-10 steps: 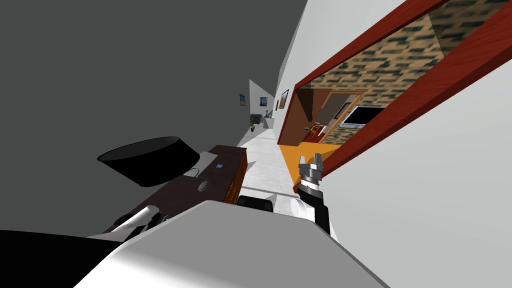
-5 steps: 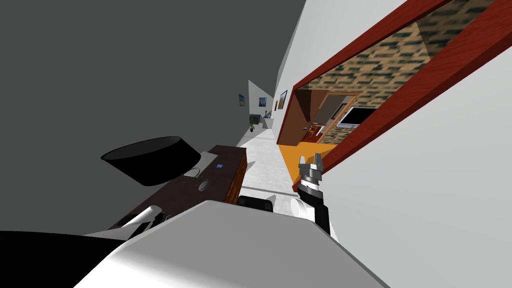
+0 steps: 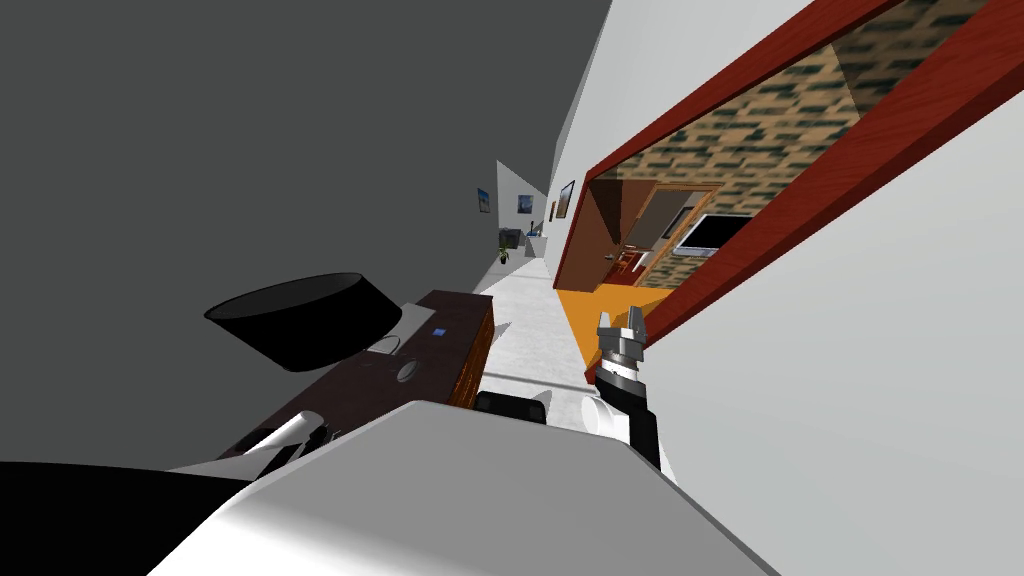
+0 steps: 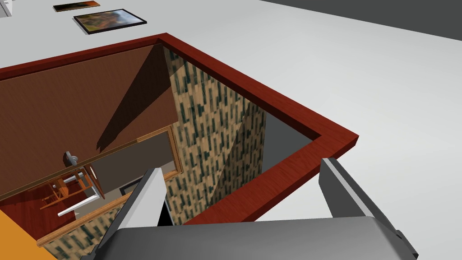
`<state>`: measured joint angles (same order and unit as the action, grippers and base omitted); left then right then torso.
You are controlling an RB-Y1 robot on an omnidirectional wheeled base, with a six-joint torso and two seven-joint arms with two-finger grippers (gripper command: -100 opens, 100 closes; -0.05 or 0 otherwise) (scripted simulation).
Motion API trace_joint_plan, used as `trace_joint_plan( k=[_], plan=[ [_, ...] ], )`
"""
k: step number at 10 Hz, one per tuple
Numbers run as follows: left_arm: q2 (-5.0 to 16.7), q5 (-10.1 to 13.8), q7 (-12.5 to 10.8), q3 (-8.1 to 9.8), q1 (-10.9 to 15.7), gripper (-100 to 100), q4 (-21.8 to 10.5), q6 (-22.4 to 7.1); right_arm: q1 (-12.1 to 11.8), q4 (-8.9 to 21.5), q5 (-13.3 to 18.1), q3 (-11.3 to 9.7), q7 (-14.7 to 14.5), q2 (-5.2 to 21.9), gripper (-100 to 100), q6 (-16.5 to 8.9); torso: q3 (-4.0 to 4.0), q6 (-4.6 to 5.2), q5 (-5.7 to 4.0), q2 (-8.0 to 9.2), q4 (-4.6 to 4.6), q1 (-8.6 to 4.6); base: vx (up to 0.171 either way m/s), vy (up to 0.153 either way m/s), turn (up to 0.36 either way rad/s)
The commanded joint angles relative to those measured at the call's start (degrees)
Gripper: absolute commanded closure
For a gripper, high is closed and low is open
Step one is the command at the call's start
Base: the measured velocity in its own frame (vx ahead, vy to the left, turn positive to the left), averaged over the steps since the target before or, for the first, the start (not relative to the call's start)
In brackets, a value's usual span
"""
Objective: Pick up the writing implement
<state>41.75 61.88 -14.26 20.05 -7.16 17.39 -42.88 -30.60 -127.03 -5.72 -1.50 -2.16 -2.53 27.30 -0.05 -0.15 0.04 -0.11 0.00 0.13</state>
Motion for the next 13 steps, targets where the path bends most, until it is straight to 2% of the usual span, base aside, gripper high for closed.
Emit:
trace_joint_plan(
  k=[1,2,3,6,8,9,11,12,13],
  plan=[
    [0.0,0.0,0.0,0.0,0.0,100,0.0,0.0,0.0,0.0,0.0,0.0,0.0,0.0,0,0.0,0.0,0.0,0.0,0.0,0.0,0.0,0.0,0.0,0.0],
    [0.0,0.0,0.0,0.0,0.0,0,0.0,0.0,0.0,0.0,0.0,0.0,0.0,0.0,0,0.0,0.0,0.0,0.0,0.0,0.0,0.0,0.0,0.0,0.0],
    [0.38,0.25,0.45,-0.01,-0.07,100,0.04,-0.27,0.0,0.0,0.0,0.0,0.0,0.0,0,0.0,0.0,0.0,0.0,0.0,0.0,0.0,0.014,-0.008,0.065],
    [0.71,0.49,0.76,-0.03,-0.29,100,0.28,-0.65,0.0,0.0,0.0,0.0,0.0,0.0,0,0.0,-0.03,-0.01,-0.02,-0.06,-0.01,-0.04,0.017,-0.01,0.012],
    [2.69,1.94,2.62,-0.16,-1.58,100,1.67,-2.89,-0.02,0.0,0.0,0.0,0.0,0.0,0,0.0,-0.12,-0.09,-0.06,-0.22,-0.05,-0.17,0.087,-0.051,0.156],
    [2.69,1.94,1.2,-0.16,-1.58,100,4.35,-2.89,-0.01,0.0,0.0,0.0,0.0,0.0,0,0.0,-0.15,-0.09,-0.07,-0.27,-0.06,-0.25,0.057,-0.044,0.064],
    [2.69,1.94,2.62,-0.16,-1.58,100,1.67,-2.89,0.0,0.0,0.0,0.0,0.0,0.0,0,0.0,-0.1,-0.01,-0.05,-0.18,-0.02,-0.13,0.018,-0.016,-0.029],
    [2.62,1.85,2.02,-0.24,-1.19,100,2.05,-2.77,0.0,0.0,0.0,0.0,0.0,0.0,0,0.0,-0.05,-0.07,-0.01,-0.07,-0.03,-0.06,0.0,0.0,0.0],
    [2.63,1.9,2.4,-0.21,-1.11,0,1.72,-2.71,0.0,0.0,0.0,0.0,0.0,0.0,0,0.0,-0.02,-0.05,-0.01,-0.02,-0.01,-0.02,0.0,0.0,0.0]
  ],
)
